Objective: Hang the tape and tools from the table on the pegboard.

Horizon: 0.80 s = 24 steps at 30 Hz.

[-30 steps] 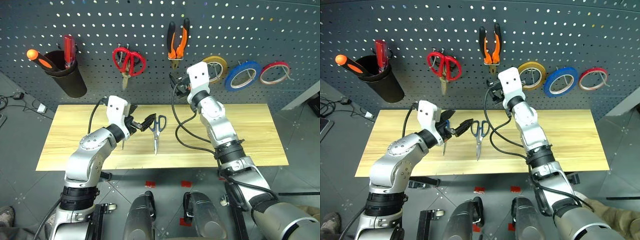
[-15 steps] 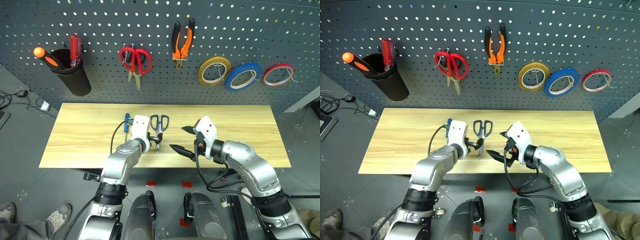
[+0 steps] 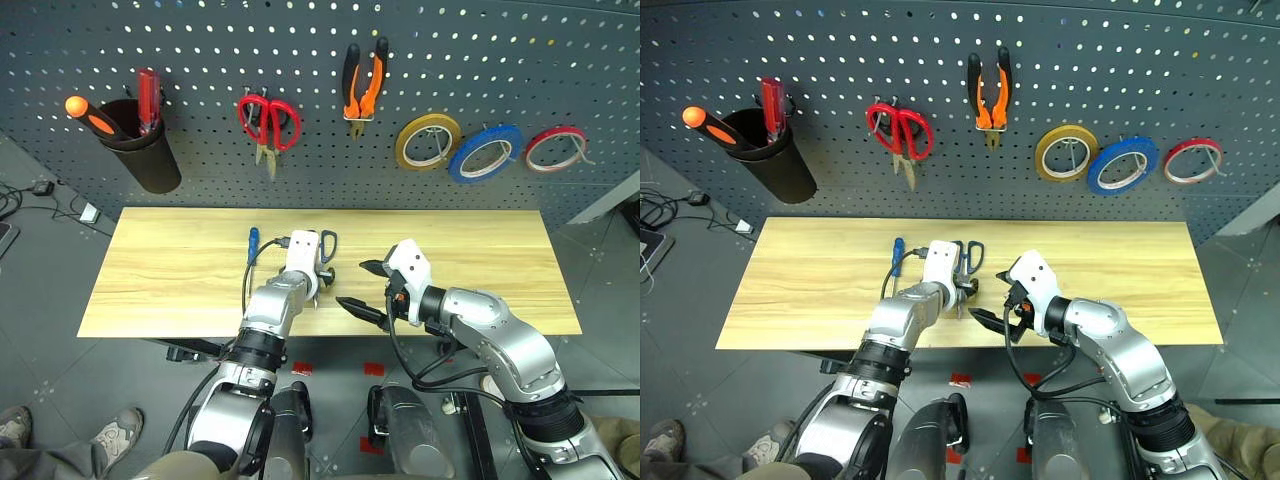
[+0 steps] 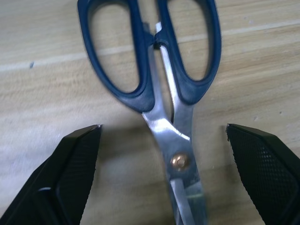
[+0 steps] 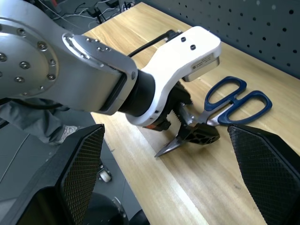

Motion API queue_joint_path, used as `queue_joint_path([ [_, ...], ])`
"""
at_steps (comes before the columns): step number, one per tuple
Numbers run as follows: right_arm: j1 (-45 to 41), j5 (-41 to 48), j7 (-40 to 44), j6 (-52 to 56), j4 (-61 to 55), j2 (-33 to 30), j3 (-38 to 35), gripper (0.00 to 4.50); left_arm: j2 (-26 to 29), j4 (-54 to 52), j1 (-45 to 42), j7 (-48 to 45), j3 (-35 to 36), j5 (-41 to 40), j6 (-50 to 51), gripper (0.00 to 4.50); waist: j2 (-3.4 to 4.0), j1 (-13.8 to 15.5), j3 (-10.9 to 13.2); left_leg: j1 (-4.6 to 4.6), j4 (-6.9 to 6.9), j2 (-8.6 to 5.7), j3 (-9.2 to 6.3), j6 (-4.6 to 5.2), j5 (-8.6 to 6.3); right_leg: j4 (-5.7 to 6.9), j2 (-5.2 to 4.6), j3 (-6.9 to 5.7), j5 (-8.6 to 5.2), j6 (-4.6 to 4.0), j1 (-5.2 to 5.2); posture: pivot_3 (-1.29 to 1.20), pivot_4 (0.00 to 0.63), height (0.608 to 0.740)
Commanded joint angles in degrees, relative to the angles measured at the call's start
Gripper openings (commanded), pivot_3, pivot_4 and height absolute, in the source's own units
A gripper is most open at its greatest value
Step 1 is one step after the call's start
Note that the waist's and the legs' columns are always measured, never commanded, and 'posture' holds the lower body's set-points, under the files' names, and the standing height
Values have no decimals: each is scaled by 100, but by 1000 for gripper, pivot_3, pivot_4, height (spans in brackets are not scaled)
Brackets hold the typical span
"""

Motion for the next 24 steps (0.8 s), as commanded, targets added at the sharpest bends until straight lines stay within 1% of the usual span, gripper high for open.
queue_joint_path([
  [1, -35, 254, -34, 82, -336, 73, -173, 4500, -6, 342, 139, -286, -159, 80, -101, 3615, 0, -3, -1, 0, 0, 0, 0, 0, 0, 0, 0, -1, 0, 0, 0, -178, 315, 740],
  [7, -90, 579, -103, 403, -294, 160, -476, 4500, 37, 410, 158, -410, -131, 132, -107, 1725, -1, -8, -3, 0, 2, -1, -1, 0, 0, 0, -3, -1, 0, 0, 3, -181, 311, 740],
  [10, -125, 623, -114, 435, -272, 136, -499, 4500, 58, 375, 185, -470, -154, 156, -90, 843, 0, -9, -4, 0, 2, -1, 0, 0, 0, 0, -3, -2, 0, 0, 3, -183, 307, 740],
  [11, -131, 626, -118, 442, -270, 135, -503, 4500, 72, 339, 208, -497, -175, 174, -107, 635, -1, -9, -5, 0, 2, -1, -1, 0, 0, 0, -3, -2, 0, 0, 3, -183, 307, 740],
  [14, -139, 624, -131, 432, -254, 132, -505, 4500, 102, 196, 322, -522, -160, 201, -156, 610, -1, -16, -8, 0, 2, 0, -1, 0, 0, 0, -3, -3, 0, 0, 3, -184, 305, 740],
  [18, -69, 393, -129, 139, -357, 21, -380, 4500, 163, -610, 789, -575, -300, 281, -561, 584, -1, -56, -8, 0, -1, 0, 0, 0, 0, -5, -3, -1, 1, 0, 3, -184, 304, 740],
  [20, -25, 165, -176, -278, -411, -1, -317, 4500, 113, -1184, 1099, -615, -238, 170, -785, 566, -1, -67, -8, 0, -4, 1, 1, -1, 0, -9, -3, -1, 1, 0, 2, -184, 304, 740],
  [24, 109, -341, -256, -1515, -585, -1, -257, 4500, 654, -2732, 1825, -1195, -609, 357, -1884, 561, -1, -85, -5, -2, -17, 4, 4, -2, 0, -17, -1, 0, 1, 0, -5, -191, 306, 740],
])
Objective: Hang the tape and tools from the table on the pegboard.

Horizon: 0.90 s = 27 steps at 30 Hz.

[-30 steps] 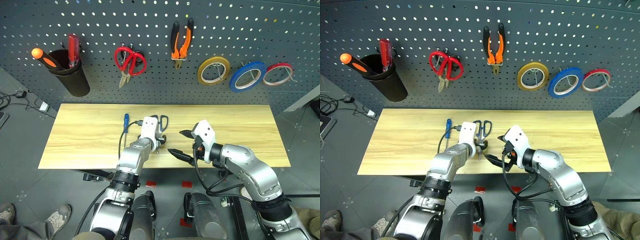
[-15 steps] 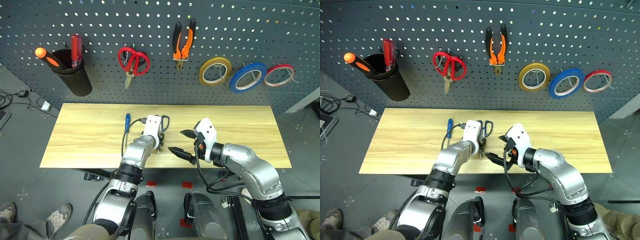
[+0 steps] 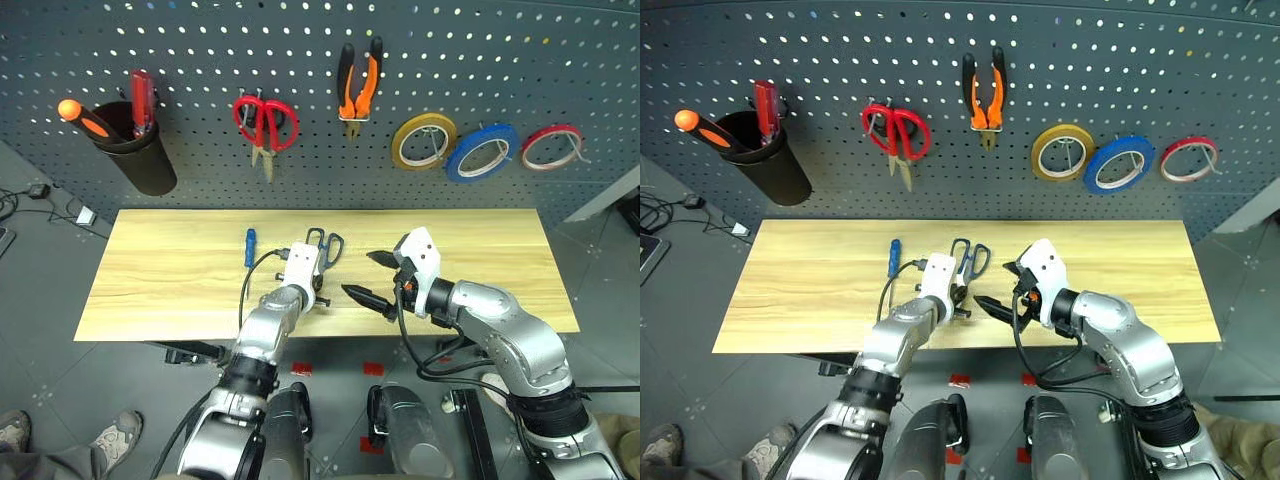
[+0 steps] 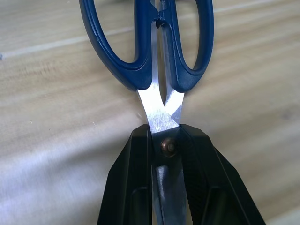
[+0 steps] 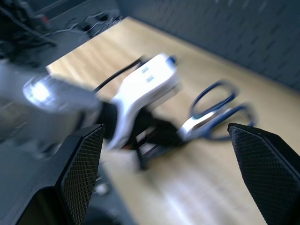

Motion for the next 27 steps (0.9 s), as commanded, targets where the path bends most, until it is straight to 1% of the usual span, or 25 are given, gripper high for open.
queue_joint_path([
  [1, 99, -335, 17, -1176, -444, -8, 13, 4500, 437, -1531, 410, -435, -192, 170, -1140, 561, 1, -3, 1, 0, -1, 0, 0, 0, 0, 0, 0, 1, 0, 0, 0, -189, 306, 740],
  [3, 128, -524, 95, -1742, -493, -80, 31, 4500, 694, -2224, 767, -450, -91, 268, -1711, 561, 2, -3, 1, 0, -1, 2, 1, -1, 0, -2, 0, 1, 0, 0, 0, -189, 306, 740],
  [5, 132, -616, 68, -2069, -534, -77, 4, 4500, 904, -2789, 1080, -284, 64, 469, -2000, 560, 2, -4, 1, 1, 0, 1, 2, 0, 0, -5, -1, 2, 0, 0, 3, -188, 305, 740],
  [10, -14, -747, -168, -2404, -488, 50, -108, 4500, 1002, -3902, 1663, 2, 588, 549, -2055, 558, 2, 2, 1, 1, 0, 0, 0, 3, -2, -6, -3, 1, 0, 0, 5, -180, 301, 740],
  [13, -111, -808, -254, -2500, -304, 87, -163, 4500, 984, -4188, 1674, 131, 856, 563, -1940, 558, 2, 9, 0, 1, 1, 0, -1, 5, -3, -4, -2, -2, 0, 0, 5, -168, 297, 740],
  [16, -331, -854, -342, -2532, -66, 161, -219, 4500, 893, -3998, 1331, 266, 1134, 435, -1544, 558, 2, 15, 0, 0, 4, 0, -3, 11, -6, -3, -1, -4, 1, 1, 7, -157, 293, 740],
  [19, -496, -857, -368, -2518, 72, 228, -247, 4500, 858, -3774, 1061, 278, 1188, 390, -1372, 558, 2, 19, 0, 0, 11, -1, -4, 10, -5, 0, 1, -4, 5, 4, 8, -156, 292, 740],
  [23, -801, -835, -382, -2512, 279, 346, -231, 4500, 1077, -2927, 331, 18, 1164, 366, -1473, 558, 1, 20, 0, -1, 13, -1, -1, 9, -4, 0, 1, -3, 6, 5, 6, -159, 293, 740],
  [27, -902, -842, -350, -2541, 363, 387, -212, 4500, 1194, -2253, -129, -102, 1241, 321, -1652, 523, 1, 18, 0, -1, 13, -2, 1, 8, -3, -2, 2, -2, 6, 4, 6, -166, 292, 740],
])
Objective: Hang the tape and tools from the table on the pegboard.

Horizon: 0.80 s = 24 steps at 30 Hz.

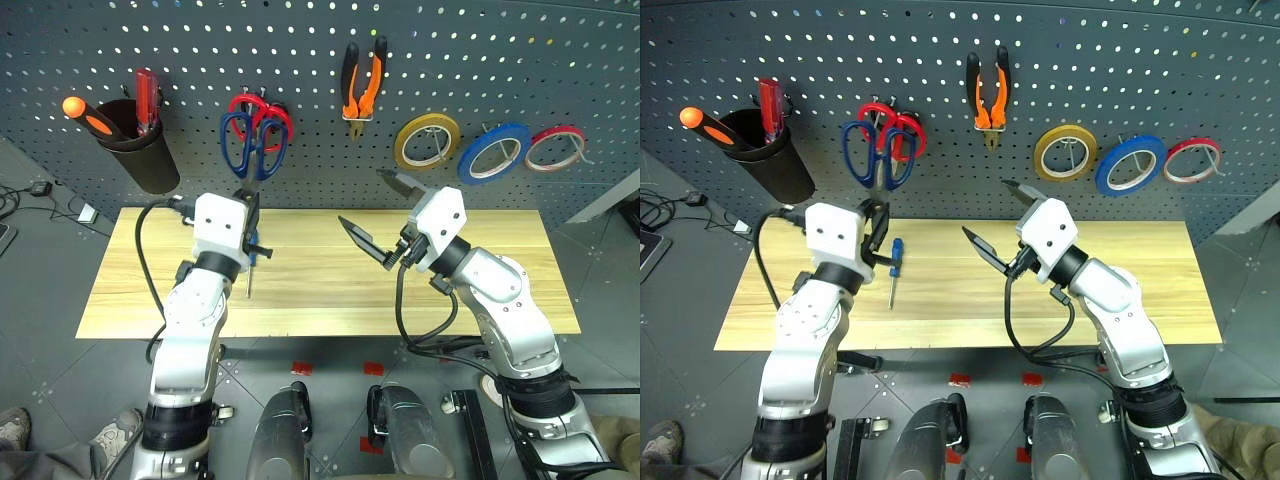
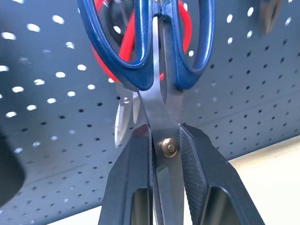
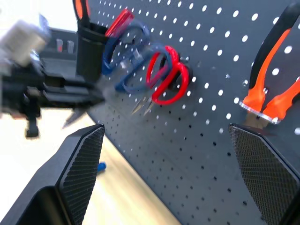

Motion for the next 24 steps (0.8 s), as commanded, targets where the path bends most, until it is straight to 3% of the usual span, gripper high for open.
queue_joint_path([
  [1, -75, 58, 24, -144, -94, 36, -80, 4500, 74, 332, -276, -101, 101, -120, -334, 523, 0, -2, 0, 0, -1, 0, 2, 0, 0, -3, 0, 1, 0, 0, 0, -169, 292, 740],
  [7, -81, 38, 5, -132, -120, 94, -32, 4500, 43, 809, -548, -187, 80, -188, -475, 523, 0, -9, 0, 0, -2, 2, 2, 0, 0, -3, -1, -2, 0, 0, -2, -175, 289, 740],
  [13, 12, 42, -29, 95, -224, 150, 39, 4500, 21, 924, -257, -386, 27, -427, -13, 2309, 0, -15, 0, 0, 3, 2, 4, 1, -1, -1, -1, 1, 0, 0, -1, -181, 295, 740],
  [18, 329, 552, -8, 2209, -639, 87, 367, 4500, -242, 745, 403, -366, 245, -940, 1241, 3816, 0, -23, 0, 1, 3, 3, 2, 1, -1, 1, -1, 2, 0, -1, 1, -179, 308, 740],
  [24, 216, 1090, -290, 4046, -1058, 402, 519, 4500, -211, 960, 581, -83, 1161, -1509, 2246, 3816, -1, -20, 3, 0, 4, 7, -6, 2, -1, 11, 0, -3, 1, -1, -3, -164, 329, 740],
])
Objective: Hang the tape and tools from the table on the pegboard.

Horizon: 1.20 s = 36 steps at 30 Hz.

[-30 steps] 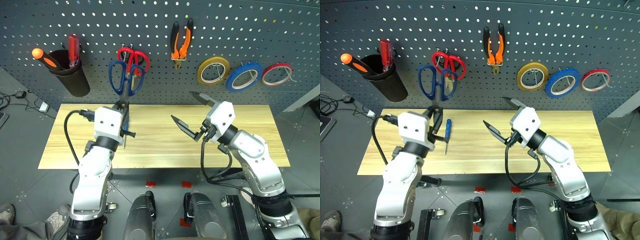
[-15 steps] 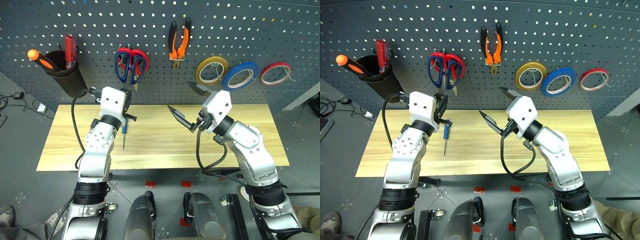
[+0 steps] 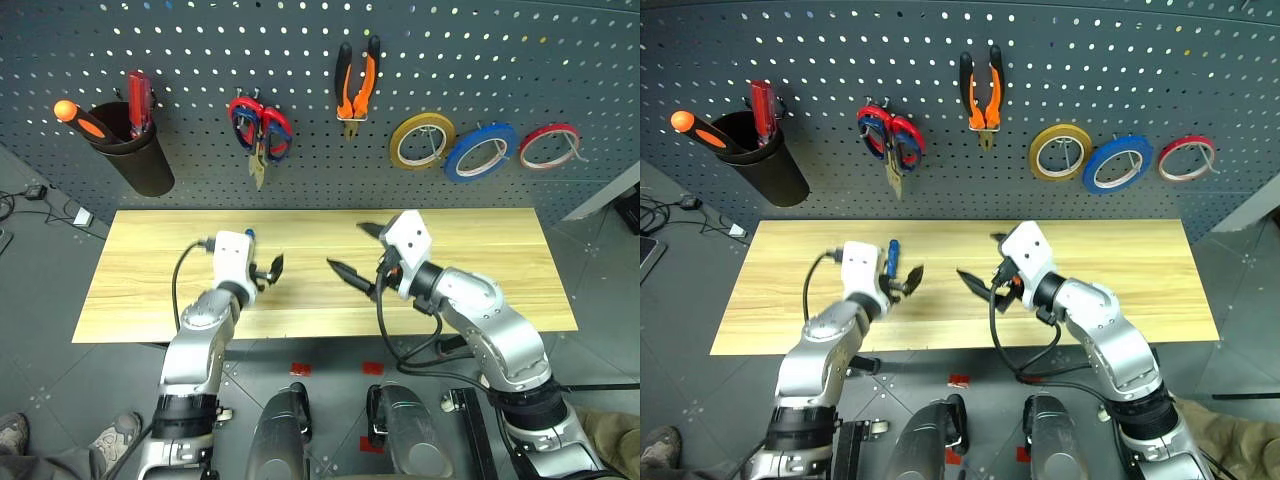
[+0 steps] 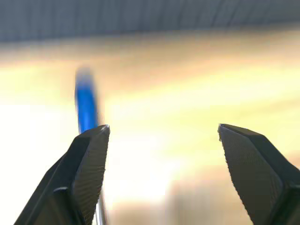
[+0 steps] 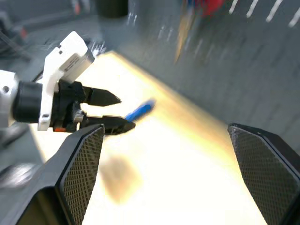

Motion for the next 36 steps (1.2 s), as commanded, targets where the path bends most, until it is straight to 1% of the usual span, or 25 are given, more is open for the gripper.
queue_joint_path([
  [1, -248, 411, -269, 1126, -483, 277, 49, 4500, 255, 81, -299, 118, 640, -330, 441, 3816, -1, 10, 1, 0, 1, 1, -3, 2, -2, 5, 0, -1, 2, -3, 0, -164, 329, 740],
  [5, -558, 355, -353, 1339, -368, 401, 202, 4500, 672, 878, -898, -122, 607, -355, 687, 3816, 0, 31, 2, 4, 6, -4, -6, 11, -6, 25, 0, 0, 5, -9, -3, -154, 341, 740],
  [8, -712, 355, -371, 1357, -263, 433, 245, 4500, 680, 1485, -1385, -85, 773, -514, 852, 3816, -4, 53, 6, 3, 7, -10, -4, 9, -4, 21, -3, 3, 6, -8, -3, -148, 347, 740],
  [10, -793, 361, -369, 1345, -179, 458, 264, 4500, 726, 1951, -1696, -96, 729, -488, 918, 3816, -15, 63, 12, 3, 6, -10, -1, 2, 0, 18, -3, 6, 6, -8, -3, -147, 347, 740],
  [15, -896, 361, -325, 1284, -66, 489, 335, 4500, 890, 3257, -2453, -123, 364, -141, 528, 3816, -24, 48, 17, -1, -1, -7, 4, 0, 1, -6, -1, 2, 5, -8, -4, -150, 345, 740],
  [20, -928, 414, -278, 1316, -82, 489, 398, 4500, 946, 4395, -3030, -118, 274, 8, 182, 3816, -27, 24, 19, -2, -8, -6, 9, -1, 1, -18, -1, 3, 5, -7, -5, -166, 346, 740],
  [23, -944, 457, -261, 1364, -108, 463, 374, 4500, 1043, 4746, -3167, -281, 65, 180, -21, 3230, -27, 12, 19, -1, -9, -6, 11, -1, 0, -17, -1, 3, 5, -7, -7, -173, 344, 740],
  [27, -928, 515, -222, 1350, -149, 394, 373, 4500, 1103, 4856, -3183, -465, 0, 218, -266, 2018, -28, 15, 20, -2, -9, -5, 12, -1, 0, -17, -2, 4, 5, -7, -8, -177, 342, 740],
  [30, -912, 569, 44, 1091, -273, 239, 426, 4500, 1192, 4667, -3065, -692, -76, 235, -299, 1076, -28, 16, 20, -2, -9, -6, 12, -1, 0, -17, -3, 5, 5, -7, -8, -179, 338, 740],
  [32, -910, 572, 115, 1023, -290, 196, 443, 4500, 1249, 4573, -2994, -792, -111, 239, -312, 538, -28, 14, 20, -2, -9, -6, 12, -2, 0, -17, -3, 5, 5, -7, -8, -180, 336, 740],
  [34, -915, 581, 176, 966, -312, 164, 431, 4500, 1363, 4316, -2818, -939, -167, 259, -347, 533, -28, 3, 20, -2, -10, -5, 12, -2, 0, -17, -3, 5, 5, -7, -8, -180, 336, 740],
  [36, -944, 558, 244, 868, -334, 116, 435, 4500, 1586, 3387, -2299, -1537, -328, 167, -552, 533, -29, -39, 20, -2, -11, -3, 13, -2, 0, -17, -2, 6, 5, -7, -10, -187, 328, 740],
])
